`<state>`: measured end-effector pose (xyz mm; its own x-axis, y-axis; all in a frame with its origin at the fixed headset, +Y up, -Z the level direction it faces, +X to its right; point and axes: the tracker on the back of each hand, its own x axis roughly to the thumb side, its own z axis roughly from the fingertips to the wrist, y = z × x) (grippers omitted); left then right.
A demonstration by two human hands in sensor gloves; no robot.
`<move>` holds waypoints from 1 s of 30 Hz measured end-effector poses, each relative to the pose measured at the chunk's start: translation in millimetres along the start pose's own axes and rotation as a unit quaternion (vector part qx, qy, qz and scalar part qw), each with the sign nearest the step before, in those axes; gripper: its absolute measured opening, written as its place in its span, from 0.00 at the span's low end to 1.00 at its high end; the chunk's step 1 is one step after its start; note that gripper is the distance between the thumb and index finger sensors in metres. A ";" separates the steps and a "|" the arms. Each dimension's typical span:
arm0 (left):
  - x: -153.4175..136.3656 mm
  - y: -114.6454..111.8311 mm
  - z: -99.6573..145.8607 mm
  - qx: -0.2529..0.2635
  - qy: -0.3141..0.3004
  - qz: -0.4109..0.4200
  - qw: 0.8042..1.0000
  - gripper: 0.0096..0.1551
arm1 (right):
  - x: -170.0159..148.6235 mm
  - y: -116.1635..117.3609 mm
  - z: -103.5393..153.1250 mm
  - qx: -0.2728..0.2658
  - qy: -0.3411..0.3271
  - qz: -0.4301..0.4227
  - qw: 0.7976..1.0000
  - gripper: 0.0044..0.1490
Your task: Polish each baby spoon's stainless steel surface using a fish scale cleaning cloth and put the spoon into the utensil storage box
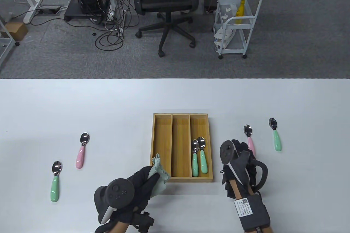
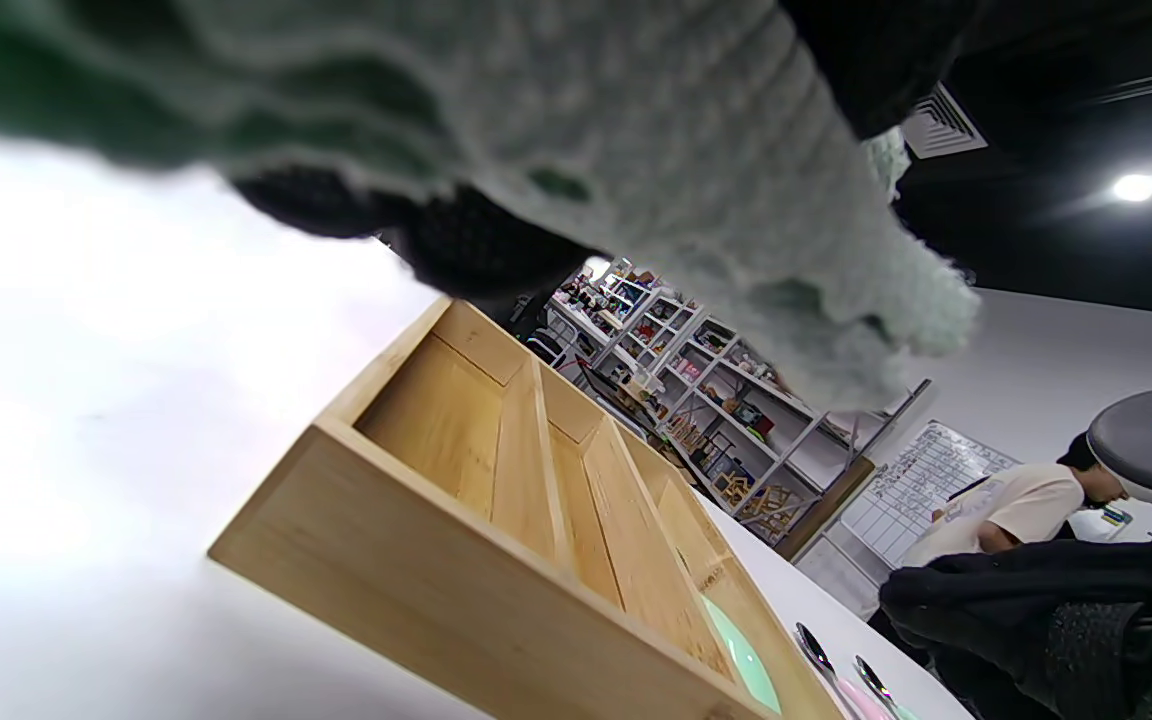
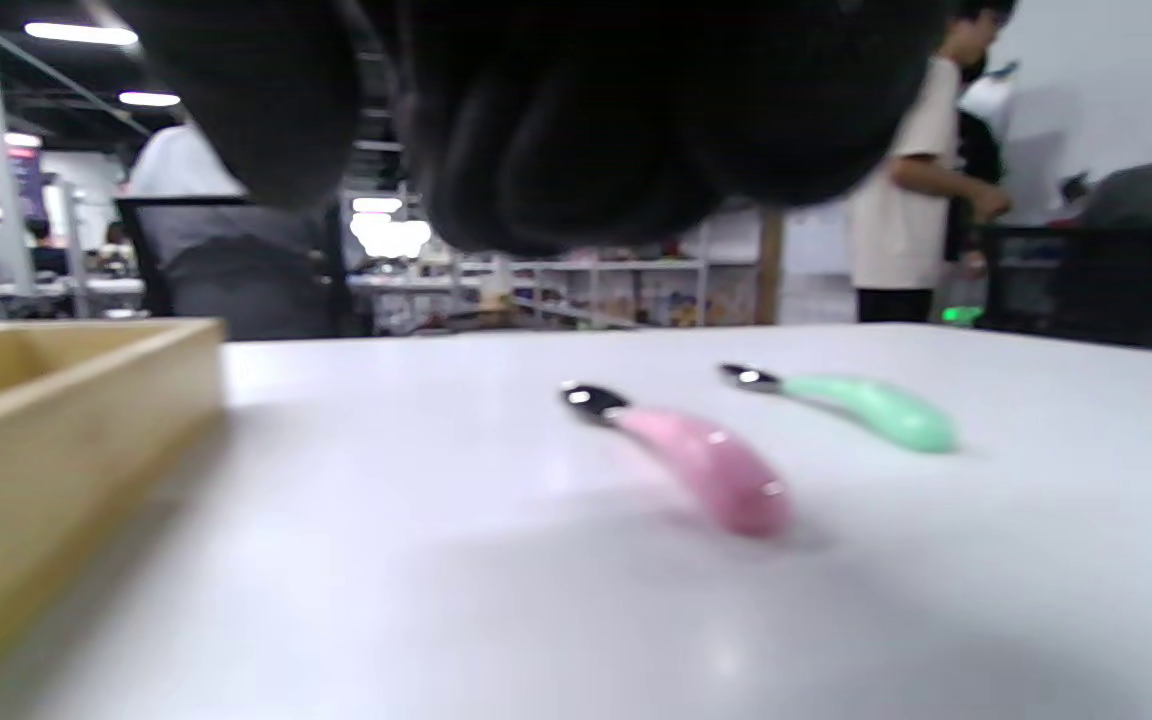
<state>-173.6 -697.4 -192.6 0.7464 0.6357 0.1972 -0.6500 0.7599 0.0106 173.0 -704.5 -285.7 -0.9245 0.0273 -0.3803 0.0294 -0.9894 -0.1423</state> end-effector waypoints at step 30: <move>-3.7 -8.7 -7.6 -0.042 0.018 -0.017 0.999 0.25 | -32.0 67.6 -65.6 0.102 0.085 0.057 0.989 0.36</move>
<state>-169.7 -705.3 -200.8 0.7730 0.6130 0.1636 -0.6112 0.7886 -0.0669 229.5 -762.8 -343.1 -0.8417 -0.0799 -0.5340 0.0361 -0.9951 0.0919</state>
